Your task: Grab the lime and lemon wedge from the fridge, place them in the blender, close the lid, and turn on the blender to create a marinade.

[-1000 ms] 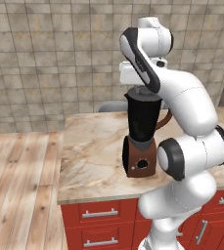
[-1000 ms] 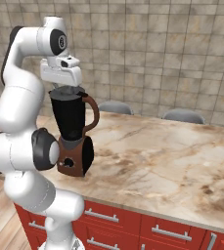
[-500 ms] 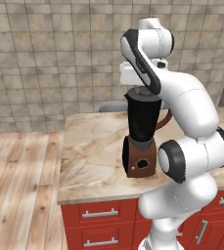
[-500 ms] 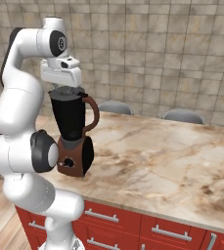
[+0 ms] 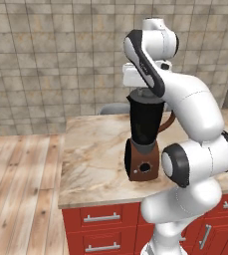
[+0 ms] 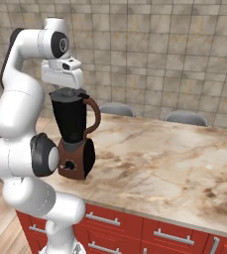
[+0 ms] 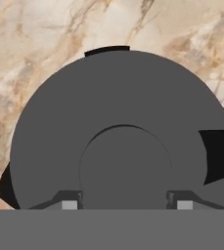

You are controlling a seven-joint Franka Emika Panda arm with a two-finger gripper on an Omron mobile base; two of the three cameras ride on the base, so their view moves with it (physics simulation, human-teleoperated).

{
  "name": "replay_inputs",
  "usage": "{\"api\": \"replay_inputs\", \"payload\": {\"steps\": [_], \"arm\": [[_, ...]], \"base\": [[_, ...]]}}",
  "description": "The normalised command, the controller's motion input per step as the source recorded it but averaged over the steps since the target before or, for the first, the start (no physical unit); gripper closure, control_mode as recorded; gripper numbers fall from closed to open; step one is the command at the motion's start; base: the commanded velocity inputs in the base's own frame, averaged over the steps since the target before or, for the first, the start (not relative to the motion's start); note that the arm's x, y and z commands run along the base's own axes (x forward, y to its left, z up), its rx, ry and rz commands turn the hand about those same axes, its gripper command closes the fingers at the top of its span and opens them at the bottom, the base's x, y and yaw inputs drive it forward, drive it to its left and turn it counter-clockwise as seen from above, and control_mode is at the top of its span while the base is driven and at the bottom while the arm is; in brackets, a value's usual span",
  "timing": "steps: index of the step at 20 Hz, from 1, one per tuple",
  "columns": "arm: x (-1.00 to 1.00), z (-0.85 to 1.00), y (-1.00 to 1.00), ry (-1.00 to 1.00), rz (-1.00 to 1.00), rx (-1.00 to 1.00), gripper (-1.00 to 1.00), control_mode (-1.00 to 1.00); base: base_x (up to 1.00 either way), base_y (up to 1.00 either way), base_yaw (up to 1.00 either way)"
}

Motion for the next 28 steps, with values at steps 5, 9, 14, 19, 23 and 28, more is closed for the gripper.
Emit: {"api": "replay_inputs", "payload": {"steps": [5, 9, 14, 19, 23, 28], "arm": [[0.04, -0.15, -0.12, -0.10, 0.11, 0.00, 1.00, -1.00], [0.06, -0.18, -0.09, -0.09, 0.07, 0.00, 1.00, -1.00], [-0.04, -0.27, -0.01, -0.10, 0.05, 0.00, 1.00, -1.00], [-0.06, -0.02, 0.02, 0.01, 0.00, 0.05, 1.00, -1.00], [0.00, 0.00, 0.00, 0.00, 0.00, 0.00, -1.00, -1.00], [0.00, 0.00, 0.02, 0.00, 0.00, 0.00, -1.00, -1.00]], "base": [[0.00, 0.00, 0.00], [0.00, 0.00, 0.00], [0.00, 0.00, 0.00], [0.00, 0.00, 0.00], [0.00, 0.00, 0.00], [0.00, 0.00, 0.00]]}}
